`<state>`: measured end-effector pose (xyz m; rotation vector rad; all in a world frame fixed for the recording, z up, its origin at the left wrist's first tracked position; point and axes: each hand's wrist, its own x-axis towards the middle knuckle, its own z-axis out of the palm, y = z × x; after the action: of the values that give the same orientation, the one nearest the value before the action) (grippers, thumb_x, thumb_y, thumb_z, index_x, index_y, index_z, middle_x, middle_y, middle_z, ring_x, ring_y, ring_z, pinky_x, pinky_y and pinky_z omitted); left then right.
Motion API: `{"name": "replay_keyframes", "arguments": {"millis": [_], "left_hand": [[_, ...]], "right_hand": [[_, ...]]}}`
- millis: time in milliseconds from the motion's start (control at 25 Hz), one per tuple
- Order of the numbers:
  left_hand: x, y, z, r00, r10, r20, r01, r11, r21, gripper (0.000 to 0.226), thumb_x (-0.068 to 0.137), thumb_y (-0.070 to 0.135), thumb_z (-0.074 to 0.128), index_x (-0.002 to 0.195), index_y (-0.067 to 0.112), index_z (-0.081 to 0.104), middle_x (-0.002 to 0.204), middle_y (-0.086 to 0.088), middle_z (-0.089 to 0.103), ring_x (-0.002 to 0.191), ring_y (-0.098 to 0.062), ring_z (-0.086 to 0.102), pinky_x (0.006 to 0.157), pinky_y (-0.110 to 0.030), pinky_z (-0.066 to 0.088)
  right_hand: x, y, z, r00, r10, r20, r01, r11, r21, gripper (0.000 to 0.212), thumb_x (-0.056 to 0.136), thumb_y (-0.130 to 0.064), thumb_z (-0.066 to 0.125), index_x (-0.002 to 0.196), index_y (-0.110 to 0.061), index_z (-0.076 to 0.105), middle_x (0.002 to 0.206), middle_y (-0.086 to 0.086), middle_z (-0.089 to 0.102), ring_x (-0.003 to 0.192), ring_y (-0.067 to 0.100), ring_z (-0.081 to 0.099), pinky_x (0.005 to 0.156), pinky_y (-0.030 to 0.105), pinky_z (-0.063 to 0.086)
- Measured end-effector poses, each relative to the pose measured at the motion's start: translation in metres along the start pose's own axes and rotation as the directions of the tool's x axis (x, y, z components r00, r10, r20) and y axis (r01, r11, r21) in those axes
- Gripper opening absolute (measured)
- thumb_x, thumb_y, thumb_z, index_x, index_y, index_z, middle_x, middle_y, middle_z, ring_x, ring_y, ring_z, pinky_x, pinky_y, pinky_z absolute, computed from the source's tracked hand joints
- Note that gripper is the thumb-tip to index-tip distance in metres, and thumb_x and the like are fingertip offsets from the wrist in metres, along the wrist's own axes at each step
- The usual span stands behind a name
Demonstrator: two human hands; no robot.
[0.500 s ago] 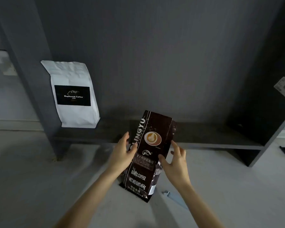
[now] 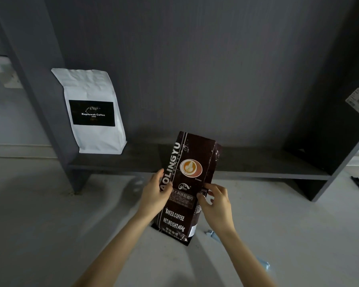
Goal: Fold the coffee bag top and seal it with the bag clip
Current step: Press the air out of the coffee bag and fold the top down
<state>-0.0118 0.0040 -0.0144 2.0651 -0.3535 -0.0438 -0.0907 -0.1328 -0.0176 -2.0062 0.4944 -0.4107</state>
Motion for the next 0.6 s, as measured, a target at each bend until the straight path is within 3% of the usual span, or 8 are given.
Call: {"name": "replay_keyframes", "arguments": {"millis": [160,280,440,600], "left_hand": [[-0.016,-0.003,-0.011,0.996,0.015,-0.090,-0.017,0.999,-0.030,0.034,0.084,0.016,0.056,0.118,0.011,0.050,0.116,-0.007,0.058,0.099,-0.014,0.056,0.081,-0.019,0.045],[-0.026,-0.002,-0.016,0.990,-0.011,-0.142,-0.002,0.996,-0.085,0.027,0.083,0.020,0.059,0.107,0.011,0.051,0.096,0.005,0.058,0.081,-0.005,0.054,0.060,-0.006,0.041],[-0.039,-0.004,-0.014,0.978,-0.053,-0.202,0.021,0.987,-0.156,0.022,0.079,0.020,0.064,0.091,0.015,0.046,0.079,0.016,0.053,0.071,0.002,0.052,0.058,-0.001,0.041],[-0.047,-0.011,-0.015,0.982,-0.072,-0.175,0.030,0.973,-0.229,0.015,0.079,0.020,0.063,0.089,0.013,0.055,0.079,0.008,0.062,0.074,-0.007,0.060,0.062,-0.013,0.046]], "right_hand": [[0.000,-0.001,0.003,1.000,-0.018,0.015,0.018,1.000,0.009,0.029,0.083,-0.011,0.059,0.112,-0.009,0.057,0.125,0.011,0.050,0.108,0.023,0.054,0.084,0.025,0.044],[0.001,-0.004,0.003,0.999,-0.035,0.017,0.035,0.999,0.010,0.026,0.082,-0.011,0.060,0.108,-0.009,0.059,0.122,0.011,0.052,0.105,0.022,0.055,0.081,0.023,0.042],[-0.007,-0.003,0.004,0.998,-0.055,0.000,0.055,0.998,0.038,0.024,0.081,-0.011,0.061,0.105,-0.008,0.060,0.119,0.008,0.056,0.100,0.018,0.054,0.082,0.024,0.039],[-0.012,0.000,0.000,0.998,-0.060,-0.002,0.060,0.994,0.086,0.018,0.078,-0.013,0.066,0.095,-0.010,0.064,0.111,0.001,0.059,0.092,0.011,0.052,0.081,0.024,0.042]]}}
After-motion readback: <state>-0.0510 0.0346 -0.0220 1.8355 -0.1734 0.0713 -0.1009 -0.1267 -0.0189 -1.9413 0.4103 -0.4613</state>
